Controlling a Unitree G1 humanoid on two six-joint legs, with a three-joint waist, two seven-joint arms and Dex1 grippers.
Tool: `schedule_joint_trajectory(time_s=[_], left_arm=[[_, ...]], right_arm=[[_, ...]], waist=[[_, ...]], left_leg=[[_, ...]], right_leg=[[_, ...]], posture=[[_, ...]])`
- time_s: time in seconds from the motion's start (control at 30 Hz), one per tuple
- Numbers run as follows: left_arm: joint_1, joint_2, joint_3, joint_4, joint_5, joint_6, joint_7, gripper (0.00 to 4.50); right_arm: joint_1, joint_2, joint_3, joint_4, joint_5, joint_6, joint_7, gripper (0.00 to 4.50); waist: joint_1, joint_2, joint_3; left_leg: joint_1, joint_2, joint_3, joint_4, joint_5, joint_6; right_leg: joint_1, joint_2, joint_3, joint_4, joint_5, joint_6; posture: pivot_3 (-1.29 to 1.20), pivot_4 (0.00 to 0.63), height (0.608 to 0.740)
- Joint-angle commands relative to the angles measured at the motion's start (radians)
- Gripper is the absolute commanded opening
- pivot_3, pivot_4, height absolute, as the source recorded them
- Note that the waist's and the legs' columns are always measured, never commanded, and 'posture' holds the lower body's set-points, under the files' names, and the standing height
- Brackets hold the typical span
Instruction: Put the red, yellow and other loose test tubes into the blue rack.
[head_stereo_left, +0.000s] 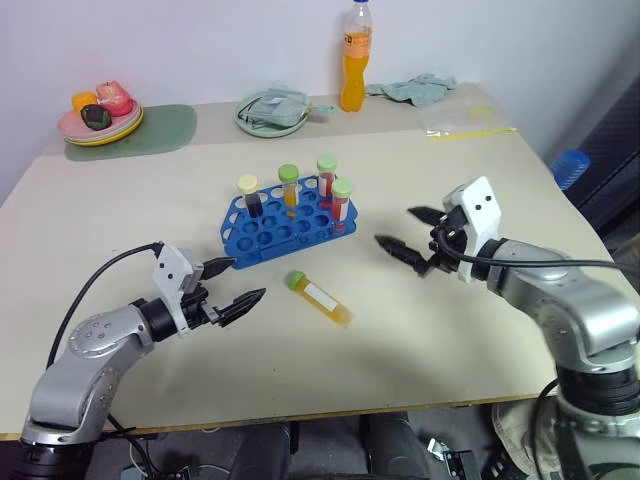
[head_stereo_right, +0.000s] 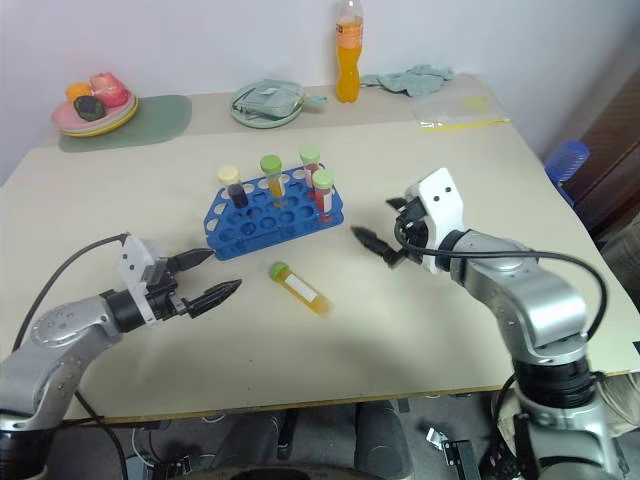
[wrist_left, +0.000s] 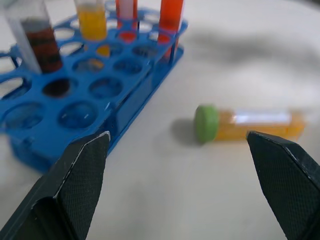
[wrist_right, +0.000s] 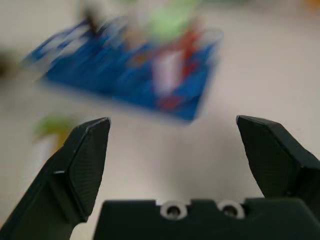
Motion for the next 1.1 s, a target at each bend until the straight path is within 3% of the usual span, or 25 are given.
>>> schedule_joint_trajectory(time_s=[0.03,0.27,0.53,1.1], left_arm=[[-0.020,0.043,-0.007,0.028,0.014,-0.036,-0.082,4.50],[0.008,0.097,-0.028,0.039,0.043,-0.064,-0.176,4.50],[0.091,0.070,-0.014,-0.024,0.045,-0.064,-0.146,4.50],[0.113,0.048,-0.032,-0.044,0.061,-0.067,-0.126,4.50]], right_arm=[[-0.182,0.059,0.023,-0.037,0.144,0.333,-0.004,4.45],[-0.322,0.163,0.204,0.146,0.284,0.420,-0.158,4.45],[-0.419,0.253,0.334,0.357,0.279,0.420,-0.299,4.45],[-0.607,0.272,0.510,0.723,0.335,0.420,-0.271,4.45]], waist=[[0.002,0.000,0.000],[0.015,-0.001,0.000],[0.003,-0.001,0.000],[0.000,-0.001,0.000]], left_leg=[[0.000,0.000,0.000,0.000,0.000,0.000],[-0.002,0.000,-0.001,0.000,0.000,0.000],[-0.003,0.000,-0.001,-0.001,0.000,0.000],[-0.003,-0.001,-0.001,-0.001,0.000,0.000]], right_leg=[[0.000,0.000,0.000,0.000,0.000,0.000],[0.000,-0.002,-0.001,-0.003,0.000,0.000],[-0.002,-0.002,-0.001,-0.002,0.000,0.000],[-0.003,0.000,-0.001,-0.001,0.000,0.000]], posture=[[0.00,0.150,0.740],[0.00,0.150,0.740],[0.00,0.150,0.740],[0.00,0.150,0.740]])
